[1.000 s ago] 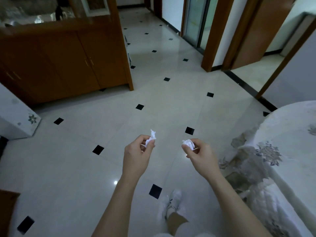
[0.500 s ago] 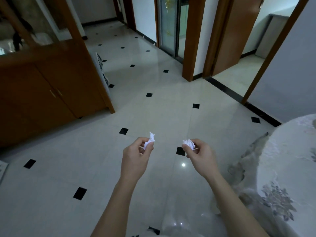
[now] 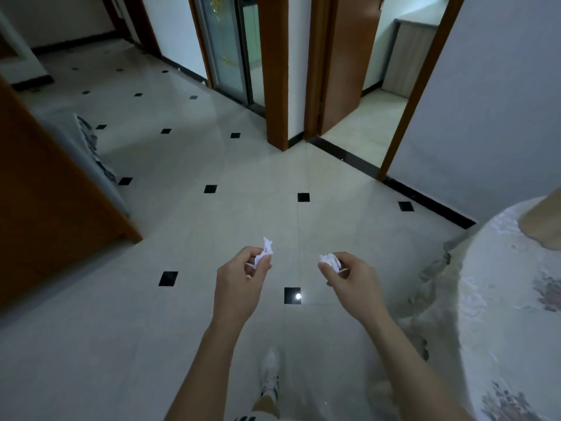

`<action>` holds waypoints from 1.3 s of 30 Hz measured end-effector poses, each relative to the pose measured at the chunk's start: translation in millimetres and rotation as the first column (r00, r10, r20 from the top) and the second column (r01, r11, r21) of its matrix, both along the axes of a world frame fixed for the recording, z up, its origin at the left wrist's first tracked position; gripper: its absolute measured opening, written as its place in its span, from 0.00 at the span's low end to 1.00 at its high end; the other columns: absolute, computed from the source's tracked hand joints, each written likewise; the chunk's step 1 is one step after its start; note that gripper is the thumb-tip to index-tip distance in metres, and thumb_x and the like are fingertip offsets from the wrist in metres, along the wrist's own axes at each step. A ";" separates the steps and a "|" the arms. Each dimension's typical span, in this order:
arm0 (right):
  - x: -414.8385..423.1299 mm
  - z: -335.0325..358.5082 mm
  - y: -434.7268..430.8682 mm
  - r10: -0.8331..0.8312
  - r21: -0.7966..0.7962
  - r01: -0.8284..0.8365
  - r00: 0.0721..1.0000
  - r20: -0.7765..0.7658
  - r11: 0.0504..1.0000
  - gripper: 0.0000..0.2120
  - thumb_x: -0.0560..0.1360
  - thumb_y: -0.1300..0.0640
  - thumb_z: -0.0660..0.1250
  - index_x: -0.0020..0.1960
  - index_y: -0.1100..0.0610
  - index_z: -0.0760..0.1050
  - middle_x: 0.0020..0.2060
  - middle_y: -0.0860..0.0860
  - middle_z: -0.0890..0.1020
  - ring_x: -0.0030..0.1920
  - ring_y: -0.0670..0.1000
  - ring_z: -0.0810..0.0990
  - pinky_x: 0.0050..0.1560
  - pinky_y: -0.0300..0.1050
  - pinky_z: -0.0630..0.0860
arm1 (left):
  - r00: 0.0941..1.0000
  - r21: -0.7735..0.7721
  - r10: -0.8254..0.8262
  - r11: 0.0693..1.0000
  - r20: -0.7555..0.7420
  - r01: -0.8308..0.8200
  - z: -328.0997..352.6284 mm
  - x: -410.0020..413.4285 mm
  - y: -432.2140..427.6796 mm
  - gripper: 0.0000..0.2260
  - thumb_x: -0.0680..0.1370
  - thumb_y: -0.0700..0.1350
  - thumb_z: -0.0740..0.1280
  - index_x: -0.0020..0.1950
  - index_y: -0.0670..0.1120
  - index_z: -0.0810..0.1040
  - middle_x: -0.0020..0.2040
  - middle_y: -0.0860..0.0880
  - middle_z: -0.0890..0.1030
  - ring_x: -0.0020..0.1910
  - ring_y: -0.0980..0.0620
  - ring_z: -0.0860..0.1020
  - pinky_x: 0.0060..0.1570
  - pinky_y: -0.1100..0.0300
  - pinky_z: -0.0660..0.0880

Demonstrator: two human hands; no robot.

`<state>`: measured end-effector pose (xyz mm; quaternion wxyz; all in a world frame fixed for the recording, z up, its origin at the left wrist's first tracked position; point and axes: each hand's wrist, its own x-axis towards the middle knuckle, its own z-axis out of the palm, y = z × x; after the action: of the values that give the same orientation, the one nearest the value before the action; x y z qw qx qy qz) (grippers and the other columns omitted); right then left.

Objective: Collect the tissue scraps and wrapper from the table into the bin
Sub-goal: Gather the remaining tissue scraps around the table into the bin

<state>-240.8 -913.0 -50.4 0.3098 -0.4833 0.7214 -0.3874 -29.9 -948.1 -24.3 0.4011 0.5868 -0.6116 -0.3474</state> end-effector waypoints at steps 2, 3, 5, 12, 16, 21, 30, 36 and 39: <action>-9.3 3.1 -33.7 -0.046 -0.004 0.046 0.999 -0.018 0.999 0.11 0.74 0.45 0.68 0.42 0.53 0.78 0.34 0.54 0.81 0.38 0.54 0.83 0.38 0.43 0.75 | 0.998 -0.011 -0.060 0.998 0.014 0.060 0.8 -10.1 -45.8 0.05 0.79 0.49 0.69 0.43 0.52 0.80 0.36 0.59 0.83 0.32 0.53 0.75 0.31 0.67 0.69; -11.6 6.3 -45.7 -0.050 -0.006 0.050 0.998 -0.029 0.999 0.13 0.74 0.45 0.68 0.42 0.55 0.77 0.34 0.55 0.80 0.38 0.55 0.82 0.36 0.43 0.74 | 0.997 -0.018 -0.074 0.997 0.019 0.074 3.5 -13.0 -62.0 0.05 0.79 0.49 0.69 0.43 0.52 0.80 0.36 0.59 0.83 0.31 0.55 0.75 0.31 0.68 0.69; -21.9 9.8 -78.8 -0.110 -0.012 0.110 0.993 -0.033 0.994 0.17 0.75 0.45 0.67 0.41 0.60 0.75 0.34 0.57 0.79 0.38 0.57 0.81 0.35 0.43 0.71 | 0.991 -0.019 -0.134 0.991 0.017 0.134 5.2 -24.2 -107.6 0.05 0.79 0.49 0.69 0.43 0.53 0.80 0.36 0.60 0.82 0.32 0.57 0.76 0.32 0.69 0.70; -62.9 18.0 -145.0 -0.347 -0.017 0.347 0.936 -0.051 0.938 0.13 0.75 0.46 0.68 0.39 0.55 0.76 0.32 0.52 0.79 0.37 0.51 0.82 0.36 0.43 0.74 | 0.945 -0.027 -0.323 0.946 0.045 0.325 11.7 -76.9 -229.3 0.04 0.79 0.50 0.68 0.44 0.54 0.80 0.37 0.58 0.83 0.35 0.54 0.79 0.37 0.60 0.75; -90.7 11.9 -155.0 -0.468 -0.008 0.468 0.884 -0.018 0.884 0.10 0.75 0.48 0.70 0.43 0.55 0.79 0.34 0.55 0.81 0.37 0.54 0.81 0.40 0.43 0.75 | 0.897 -0.024 -0.440 0.897 0.047 0.441 5.6 -124.0 -265.6 0.05 0.79 0.50 0.68 0.43 0.53 0.79 0.36 0.58 0.83 0.36 0.51 0.80 0.37 0.57 0.76; -137.3 5.2 -175.5 -0.569 -0.003 0.570 0.820 -0.060 0.822 0.10 0.74 0.46 0.70 0.42 0.54 0.80 0.32 0.54 0.81 0.35 0.51 0.82 0.40 0.42 0.75 | 0.823 0.007 -0.567 0.823 0.034 0.567 -1.4 -192.9 -296.6 0.05 0.78 0.51 0.68 0.43 0.55 0.79 0.37 0.59 0.83 0.36 0.51 0.80 0.39 0.52 0.78; -273.7 -6.3 -226.6 -0.702 -0.055 0.700 0.712 -0.034 0.712 0.06 0.74 0.47 0.70 0.44 0.48 0.81 0.32 0.45 0.83 0.36 0.44 0.83 0.39 0.42 0.76 | 0.705 -0.026 -0.705 0.705 0.080 0.708 -4.4 -347.5 -365.2 0.04 0.79 0.50 0.68 0.45 0.53 0.80 0.36 0.54 0.83 0.35 0.51 0.79 0.35 0.53 0.77; -385.0 13.0 -265.6 -0.743 -0.066 0.742 0.670 0.012 0.668 0.09 0.74 0.44 0.69 0.46 0.48 0.81 0.34 0.45 0.83 0.38 0.45 0.83 0.38 0.42 0.76 | 0.638 -0.048 -0.761 0.637 0.121 0.769 13.3 -461.6 -411.0 0.03 0.79 0.50 0.67 0.46 0.55 0.79 0.36 0.53 0.82 0.36 0.53 0.78 0.32 0.57 0.75; -426.1 18.6 -274.4 -0.776 -0.078 0.775 0.630 0.026 0.627 0.08 0.74 0.44 0.68 0.46 0.48 0.81 0.36 0.46 0.83 0.39 0.46 0.83 0.42 0.49 0.79 | 0.604 -0.061 -0.780 0.603 0.164 0.795 16.2 -507.8 -425.8 0.01 0.79 0.50 0.67 0.48 0.55 0.78 0.38 0.55 0.82 0.38 0.58 0.79 0.33 0.65 0.76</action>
<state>-667.0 -1187.5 -31.8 0.0893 -0.1404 0.8442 -0.5096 -537.7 -1373.9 -8.1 0.2058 0.2501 -0.8514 -0.4126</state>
